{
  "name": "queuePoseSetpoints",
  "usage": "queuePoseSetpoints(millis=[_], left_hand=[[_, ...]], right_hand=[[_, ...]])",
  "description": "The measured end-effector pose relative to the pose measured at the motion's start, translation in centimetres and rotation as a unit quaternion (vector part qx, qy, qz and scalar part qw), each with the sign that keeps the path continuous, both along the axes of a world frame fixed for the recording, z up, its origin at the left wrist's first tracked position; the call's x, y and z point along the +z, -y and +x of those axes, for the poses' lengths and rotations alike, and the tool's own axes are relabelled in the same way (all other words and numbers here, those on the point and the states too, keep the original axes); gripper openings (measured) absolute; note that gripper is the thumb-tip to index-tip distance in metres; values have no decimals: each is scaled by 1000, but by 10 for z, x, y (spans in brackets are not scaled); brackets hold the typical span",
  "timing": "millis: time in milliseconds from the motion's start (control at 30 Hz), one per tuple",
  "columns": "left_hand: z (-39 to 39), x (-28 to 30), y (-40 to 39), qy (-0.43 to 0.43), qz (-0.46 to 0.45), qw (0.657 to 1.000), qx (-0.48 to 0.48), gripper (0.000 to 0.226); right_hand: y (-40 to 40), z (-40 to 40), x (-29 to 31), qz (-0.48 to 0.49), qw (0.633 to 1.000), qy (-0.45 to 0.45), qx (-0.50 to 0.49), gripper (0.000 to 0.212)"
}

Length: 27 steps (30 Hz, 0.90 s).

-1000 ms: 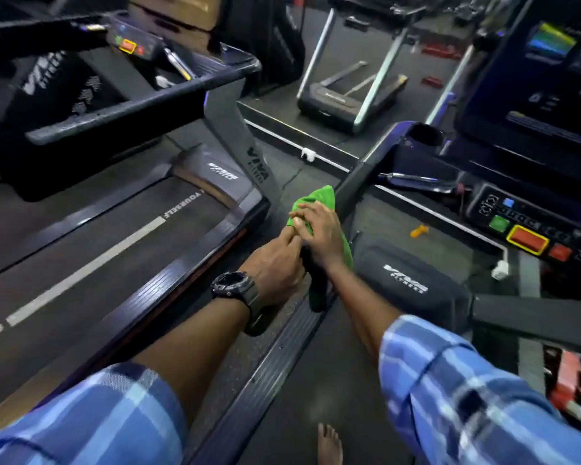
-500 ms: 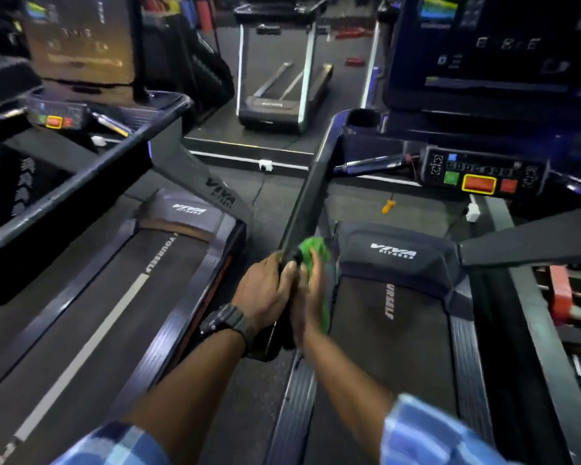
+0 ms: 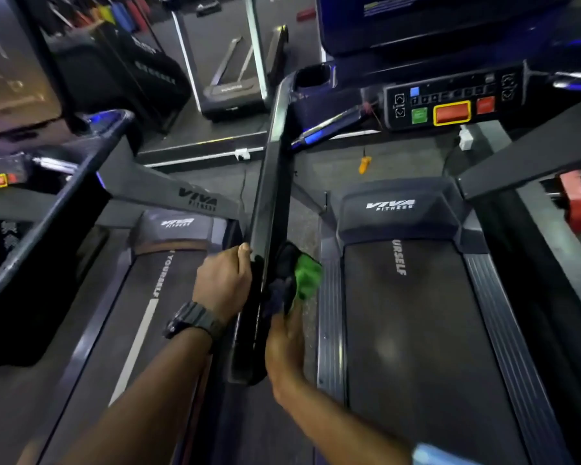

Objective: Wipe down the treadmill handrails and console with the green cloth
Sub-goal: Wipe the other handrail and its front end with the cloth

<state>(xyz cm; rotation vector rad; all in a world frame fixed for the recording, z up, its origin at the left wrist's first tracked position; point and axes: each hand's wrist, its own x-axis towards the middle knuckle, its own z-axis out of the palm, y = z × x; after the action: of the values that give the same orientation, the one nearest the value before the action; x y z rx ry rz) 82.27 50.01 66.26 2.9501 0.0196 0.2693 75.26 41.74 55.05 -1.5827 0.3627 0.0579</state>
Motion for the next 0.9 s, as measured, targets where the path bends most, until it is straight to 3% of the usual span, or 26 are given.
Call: queuePoseSetpoints(millis=[100,200,267,333,400,533,633,700,767,900], left_hand=[[11,7,-2,6,15,1000,-19,53],[18,19,13,-11,21,997,-79,42],[23,21,21,-48,22,994,-98,40],[29,17,20,-51,24,993,-105,43],[35,16,16,-47,14,993,-108,42],[48,19,10,-58,-13,991,-116,46],[57,24,4,-53,-24,989,-133,52],[65,23,0,-34,-46,988,-144,60],[73,17,-2,-24,-82,981,-175,71],[83,-12,-12,15,-91,969,-228,77]], right_hand=[[9,11,-1,-136,985,104,21,54],[35,96,6,-84,990,108,-17,58],[40,132,18,-31,995,100,4,44],[32,126,26,31,993,112,3,30],[30,87,28,34,994,106,-3,30],[33,-4,31,-13,984,175,8,39],[28,36,43,-79,963,256,36,51],[22,89,54,-111,963,243,34,66],[23,125,64,-125,975,181,27,60],[21,97,44,-170,975,145,14,53]])
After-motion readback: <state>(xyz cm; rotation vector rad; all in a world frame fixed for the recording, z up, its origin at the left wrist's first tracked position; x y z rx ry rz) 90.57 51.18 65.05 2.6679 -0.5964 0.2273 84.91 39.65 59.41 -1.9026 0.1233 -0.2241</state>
